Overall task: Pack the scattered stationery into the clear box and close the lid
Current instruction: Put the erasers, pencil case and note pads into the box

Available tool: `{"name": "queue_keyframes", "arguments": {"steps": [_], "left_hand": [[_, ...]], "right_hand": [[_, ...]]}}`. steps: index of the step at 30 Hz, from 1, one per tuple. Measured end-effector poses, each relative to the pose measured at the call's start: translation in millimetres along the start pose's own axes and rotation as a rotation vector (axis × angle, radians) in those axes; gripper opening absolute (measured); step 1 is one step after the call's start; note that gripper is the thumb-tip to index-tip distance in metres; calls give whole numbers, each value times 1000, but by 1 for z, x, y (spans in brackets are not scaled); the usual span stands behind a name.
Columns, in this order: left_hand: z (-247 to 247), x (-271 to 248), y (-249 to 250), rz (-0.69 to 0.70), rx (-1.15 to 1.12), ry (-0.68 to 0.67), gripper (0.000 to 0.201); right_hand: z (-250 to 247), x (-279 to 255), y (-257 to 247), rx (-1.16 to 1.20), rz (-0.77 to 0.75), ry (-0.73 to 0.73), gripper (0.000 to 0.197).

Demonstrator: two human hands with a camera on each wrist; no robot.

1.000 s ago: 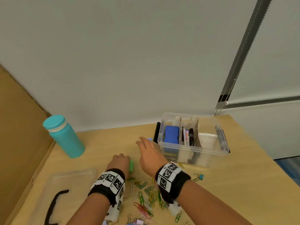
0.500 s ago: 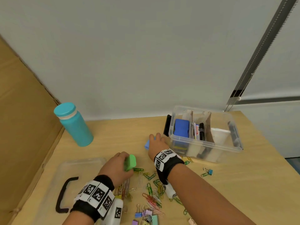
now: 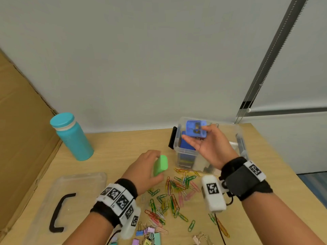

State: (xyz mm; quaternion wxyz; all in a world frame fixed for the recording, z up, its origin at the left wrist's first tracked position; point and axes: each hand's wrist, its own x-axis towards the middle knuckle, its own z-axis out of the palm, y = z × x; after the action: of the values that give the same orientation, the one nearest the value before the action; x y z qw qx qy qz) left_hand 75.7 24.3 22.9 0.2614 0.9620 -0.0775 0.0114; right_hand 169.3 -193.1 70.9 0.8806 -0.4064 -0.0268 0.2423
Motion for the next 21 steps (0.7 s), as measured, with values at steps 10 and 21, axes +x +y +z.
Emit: {"name": "queue_keyframes", "arguments": {"steps": [10,21], "left_hand": [[9,41,31,183,221,-151,64],[7,47,38,144,229,-160,62]], "right_hand": [[3,56,-12,-1799,-4,154,12],[-9,117,0,-2243,409,-64,42]]}}
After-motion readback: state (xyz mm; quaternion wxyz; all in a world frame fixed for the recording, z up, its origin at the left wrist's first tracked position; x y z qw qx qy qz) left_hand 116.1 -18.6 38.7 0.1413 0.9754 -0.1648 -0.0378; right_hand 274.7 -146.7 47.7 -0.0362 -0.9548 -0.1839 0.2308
